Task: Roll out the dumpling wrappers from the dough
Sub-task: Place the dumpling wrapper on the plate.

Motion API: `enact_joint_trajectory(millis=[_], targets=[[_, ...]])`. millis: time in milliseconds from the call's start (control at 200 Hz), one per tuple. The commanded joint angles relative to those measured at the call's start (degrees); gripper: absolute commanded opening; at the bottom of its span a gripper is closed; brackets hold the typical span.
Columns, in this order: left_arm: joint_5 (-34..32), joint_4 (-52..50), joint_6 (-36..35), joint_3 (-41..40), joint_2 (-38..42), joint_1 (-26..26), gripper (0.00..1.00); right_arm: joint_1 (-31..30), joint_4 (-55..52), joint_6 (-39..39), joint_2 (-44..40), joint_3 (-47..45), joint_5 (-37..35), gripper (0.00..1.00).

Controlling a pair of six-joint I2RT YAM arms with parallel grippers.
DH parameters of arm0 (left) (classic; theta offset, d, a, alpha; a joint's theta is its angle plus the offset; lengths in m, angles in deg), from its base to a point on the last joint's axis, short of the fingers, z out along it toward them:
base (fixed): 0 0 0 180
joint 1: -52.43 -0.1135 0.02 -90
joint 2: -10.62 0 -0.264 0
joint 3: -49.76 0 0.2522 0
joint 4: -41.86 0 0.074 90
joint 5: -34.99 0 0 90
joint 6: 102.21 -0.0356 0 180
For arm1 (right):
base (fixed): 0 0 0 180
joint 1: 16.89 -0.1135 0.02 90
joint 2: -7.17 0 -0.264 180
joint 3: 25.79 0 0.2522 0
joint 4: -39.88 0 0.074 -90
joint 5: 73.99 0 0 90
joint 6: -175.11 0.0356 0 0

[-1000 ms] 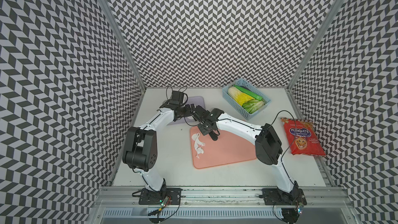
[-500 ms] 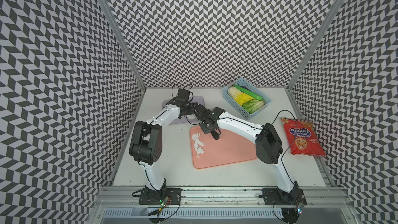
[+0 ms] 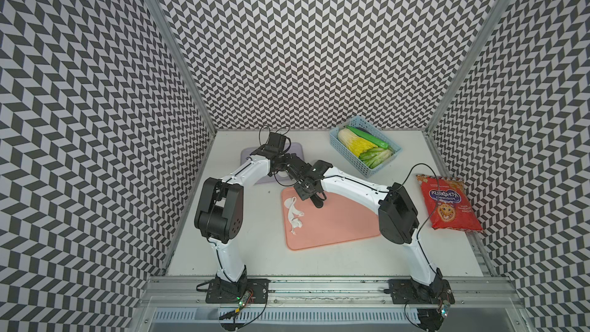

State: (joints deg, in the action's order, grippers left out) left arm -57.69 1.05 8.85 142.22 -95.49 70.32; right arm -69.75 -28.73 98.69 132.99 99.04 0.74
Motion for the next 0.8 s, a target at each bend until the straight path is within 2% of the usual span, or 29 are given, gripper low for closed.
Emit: enact_joint_trajectory(millis=[0, 250, 431, 796], targets=[[-2.51, -0.37, 0.34, 1.20, -0.68, 1.36, 0.98, -1.32, 4.92, -0.22, -1.66, 1.61, -0.19, 0.00], [-3.33, 0.63, 0.96, 0.29, 0.23, 1.27, 0.96, -1.35, 6.55, 0.30, -3.88, 0.74, 0.65, 0.00], [-3.76, 1.69, 0.91, -0.86, 1.53, 1.18, 0.97, -1.11, 7.83, 0.63, -5.47, -0.13, 4.03, 0.00], [-5.83, 1.61, 0.35, -1.48, 3.01, 0.68, 0.97, -0.18, 7.65, 1.72, -6.82, -2.08, 3.20, 0.00]])
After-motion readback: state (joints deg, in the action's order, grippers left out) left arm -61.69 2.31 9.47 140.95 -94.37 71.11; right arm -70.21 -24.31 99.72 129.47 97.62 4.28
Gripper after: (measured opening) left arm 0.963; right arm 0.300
